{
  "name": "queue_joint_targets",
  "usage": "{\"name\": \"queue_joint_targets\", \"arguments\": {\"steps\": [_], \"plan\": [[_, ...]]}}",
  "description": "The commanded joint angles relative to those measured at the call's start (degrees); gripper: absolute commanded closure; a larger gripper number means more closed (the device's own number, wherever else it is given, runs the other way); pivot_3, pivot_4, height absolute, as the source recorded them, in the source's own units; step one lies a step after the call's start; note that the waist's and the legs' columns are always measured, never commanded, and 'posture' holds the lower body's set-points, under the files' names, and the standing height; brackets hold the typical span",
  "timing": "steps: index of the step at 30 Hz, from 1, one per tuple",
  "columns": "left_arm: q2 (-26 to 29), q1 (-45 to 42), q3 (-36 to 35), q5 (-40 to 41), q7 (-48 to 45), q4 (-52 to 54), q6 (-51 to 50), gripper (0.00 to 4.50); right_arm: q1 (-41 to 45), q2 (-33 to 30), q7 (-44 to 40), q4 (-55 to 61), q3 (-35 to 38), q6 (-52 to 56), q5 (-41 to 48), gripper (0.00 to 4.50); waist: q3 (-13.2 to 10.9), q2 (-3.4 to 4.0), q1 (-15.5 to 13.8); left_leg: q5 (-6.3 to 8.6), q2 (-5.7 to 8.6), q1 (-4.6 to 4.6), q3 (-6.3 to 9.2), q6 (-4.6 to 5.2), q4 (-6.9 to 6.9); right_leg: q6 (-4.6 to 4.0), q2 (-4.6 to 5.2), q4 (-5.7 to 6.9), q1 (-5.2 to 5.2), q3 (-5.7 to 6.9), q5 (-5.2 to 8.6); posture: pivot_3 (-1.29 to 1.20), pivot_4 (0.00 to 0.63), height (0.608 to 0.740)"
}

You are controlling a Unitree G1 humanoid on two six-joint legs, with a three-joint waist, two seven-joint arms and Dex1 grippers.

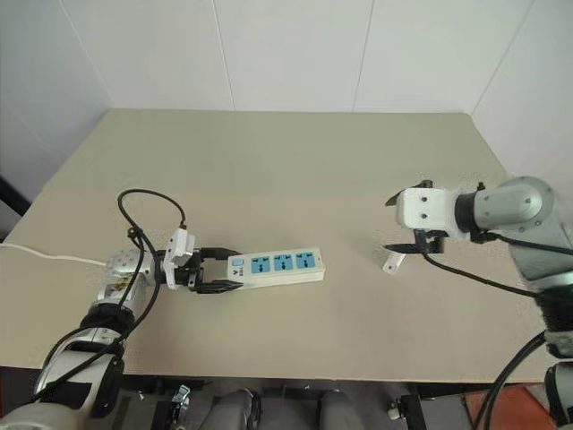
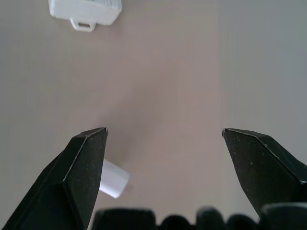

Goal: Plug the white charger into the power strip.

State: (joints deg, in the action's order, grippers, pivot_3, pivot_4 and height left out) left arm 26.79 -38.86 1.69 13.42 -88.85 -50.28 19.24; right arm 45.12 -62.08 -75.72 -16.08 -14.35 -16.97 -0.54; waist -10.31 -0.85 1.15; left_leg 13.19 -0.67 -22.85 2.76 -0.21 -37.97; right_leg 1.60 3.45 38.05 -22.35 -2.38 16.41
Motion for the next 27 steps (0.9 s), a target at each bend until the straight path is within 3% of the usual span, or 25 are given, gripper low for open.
{"name": "queue_joint_targets", "arguments": {"steps": [1,4,12,27], "plan": [[-0.80,-0.25,1.43,-1.47,-1.44,-1.60,0.35,1.28,7.63,0.29,-12.18,-7.66,-3.70,-15.93,-1.02,0.00,0.00,0.01,0.17,0.00,-0.02,0.01,0.00,0.00,0.02,0.00,-0.01,0.00,0.01,0.00,0.00,0.00,0.150,0.740],[-0.93,-0.08,1.34,-1.45,-1.57,-1.65,0.67,1.28,12.78,0.40,-16.62,-12.94,-10.01,-26.25,-1.53,0.00,0.00,0.01,0.12,0.00,-0.03,0.02,0.01,0.00,0.03,0.00,-0.01,0.01,0.01,0.00,0.00,0.00,0.150,0.740],[-0.78,2.03,1.21,-0.92,-1.73,1.07,-0.35,1.28,19.21,0.98,-16.78,-19.09,-24.50,-43.68,-5.86,0.00,-0.01,0.02,-0.09,0.00,-0.04,0.02,-0.01,0.00,0.03,-0.01,0.01,0.03,-0.03,-0.05,0.00,0.00,0.150,0.740],[-0.48,1.24,1.04,-1.00,-1.66,1.48,-1.29,1.28,23.54,9.64,-8.96,-32.13,-25.94,-53.82,-19.68,0.00,-0.01,0.03,-0.15,0.00,-0.04,0.05,0.00,-0.01,0.02,-0.02,0.01,0.06,-0.03,-0.05,-0.01,0.00,0.150,0.740]]}}
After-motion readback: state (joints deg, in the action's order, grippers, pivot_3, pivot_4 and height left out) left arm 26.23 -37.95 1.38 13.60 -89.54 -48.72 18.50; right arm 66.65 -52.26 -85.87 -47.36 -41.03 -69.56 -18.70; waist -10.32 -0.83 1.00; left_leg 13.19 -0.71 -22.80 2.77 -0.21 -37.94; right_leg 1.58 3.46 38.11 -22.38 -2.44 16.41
